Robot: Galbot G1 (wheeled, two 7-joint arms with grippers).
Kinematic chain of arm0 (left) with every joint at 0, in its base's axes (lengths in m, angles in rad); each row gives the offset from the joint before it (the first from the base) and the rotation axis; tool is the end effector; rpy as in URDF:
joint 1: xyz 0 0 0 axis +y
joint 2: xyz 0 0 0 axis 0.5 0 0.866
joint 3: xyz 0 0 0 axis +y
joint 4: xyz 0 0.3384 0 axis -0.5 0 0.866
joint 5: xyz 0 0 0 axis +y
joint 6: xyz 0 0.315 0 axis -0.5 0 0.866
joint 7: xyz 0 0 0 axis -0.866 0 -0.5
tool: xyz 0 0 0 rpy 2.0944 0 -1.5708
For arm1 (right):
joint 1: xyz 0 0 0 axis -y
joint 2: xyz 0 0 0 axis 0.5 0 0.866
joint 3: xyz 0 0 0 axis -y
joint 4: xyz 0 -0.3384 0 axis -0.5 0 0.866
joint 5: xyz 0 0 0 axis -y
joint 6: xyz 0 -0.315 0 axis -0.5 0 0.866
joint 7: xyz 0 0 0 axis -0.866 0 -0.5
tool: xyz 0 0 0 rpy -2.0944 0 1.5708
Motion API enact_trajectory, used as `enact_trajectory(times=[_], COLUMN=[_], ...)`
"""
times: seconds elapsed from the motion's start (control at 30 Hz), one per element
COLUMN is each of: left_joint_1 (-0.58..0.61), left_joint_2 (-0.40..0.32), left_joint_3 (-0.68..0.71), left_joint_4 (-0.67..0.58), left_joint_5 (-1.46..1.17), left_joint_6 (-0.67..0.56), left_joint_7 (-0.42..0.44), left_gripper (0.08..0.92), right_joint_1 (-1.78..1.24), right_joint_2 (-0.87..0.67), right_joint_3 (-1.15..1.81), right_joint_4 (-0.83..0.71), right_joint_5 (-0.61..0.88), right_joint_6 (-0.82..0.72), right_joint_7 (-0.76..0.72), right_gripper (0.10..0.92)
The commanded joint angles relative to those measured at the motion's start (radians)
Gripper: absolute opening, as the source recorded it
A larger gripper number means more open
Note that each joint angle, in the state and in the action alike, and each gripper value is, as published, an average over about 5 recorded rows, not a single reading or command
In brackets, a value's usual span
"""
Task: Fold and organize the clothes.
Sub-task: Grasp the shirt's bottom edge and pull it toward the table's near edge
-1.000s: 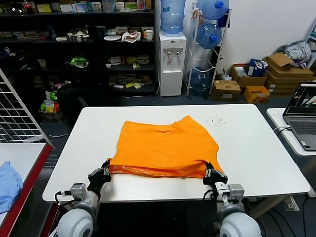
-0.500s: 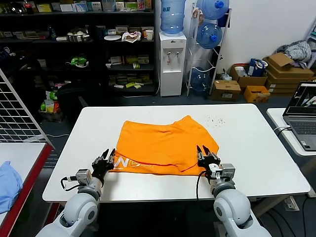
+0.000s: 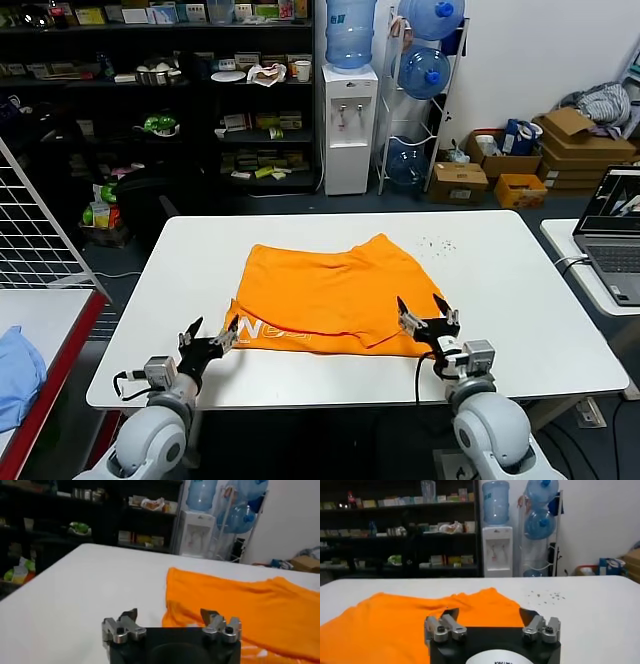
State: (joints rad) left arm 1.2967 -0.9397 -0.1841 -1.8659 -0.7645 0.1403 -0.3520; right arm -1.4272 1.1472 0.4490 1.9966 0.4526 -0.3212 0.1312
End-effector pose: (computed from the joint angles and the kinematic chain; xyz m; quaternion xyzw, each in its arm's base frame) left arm 0.2116 0.0646 -0.3206 -0.0456 -0.9765 0.0678 0.1994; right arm 0.1920 -0.0661 -0.2906 0.0575 -0.9834 -0.0144 0.1717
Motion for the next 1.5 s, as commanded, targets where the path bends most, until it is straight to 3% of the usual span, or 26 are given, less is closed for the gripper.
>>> enact_trajectory(times=[0.03,0.17,0.73,1.1,1.5], left_joint_1=[0.098,0.085,0.039,0.026,0.021], left_joint_2=[0.009,0.009,0.011,0.002,-0.004], left_joint_3=[-0.002,0.003,-0.003,0.015,0.027], left_joint_4=[-0.003,0.016,0.05,0.046,0.049], left_joint_5=[-0.016,-0.016,-0.02,-0.016,-0.003], left_joint_6=[0.001,0.002,0.005,0.005,0.001], left_joint_7=[0.039,0.051,0.062,0.065,0.065], left_gripper=[0.871,0.917,0.921,0.901,0.571], right_joint_1=[-0.164,-0.168,-0.055,-0.066,-0.077], right_joint_2=[-0.058,-0.058,-0.054,-0.05,-0.051], right_joint_3=[0.094,0.102,0.074,0.072,0.077], right_joint_4=[0.025,0.017,-0.07,-0.067,-0.055], right_joint_5=[0.053,0.074,0.146,0.146,0.156], right_joint_6=[-0.042,-0.079,-0.124,-0.125,-0.12], right_joint_7=[-0.052,-0.053,-0.066,-0.065,-0.056], right_gripper=[0.915,0.92,0.909,0.618,0.272])
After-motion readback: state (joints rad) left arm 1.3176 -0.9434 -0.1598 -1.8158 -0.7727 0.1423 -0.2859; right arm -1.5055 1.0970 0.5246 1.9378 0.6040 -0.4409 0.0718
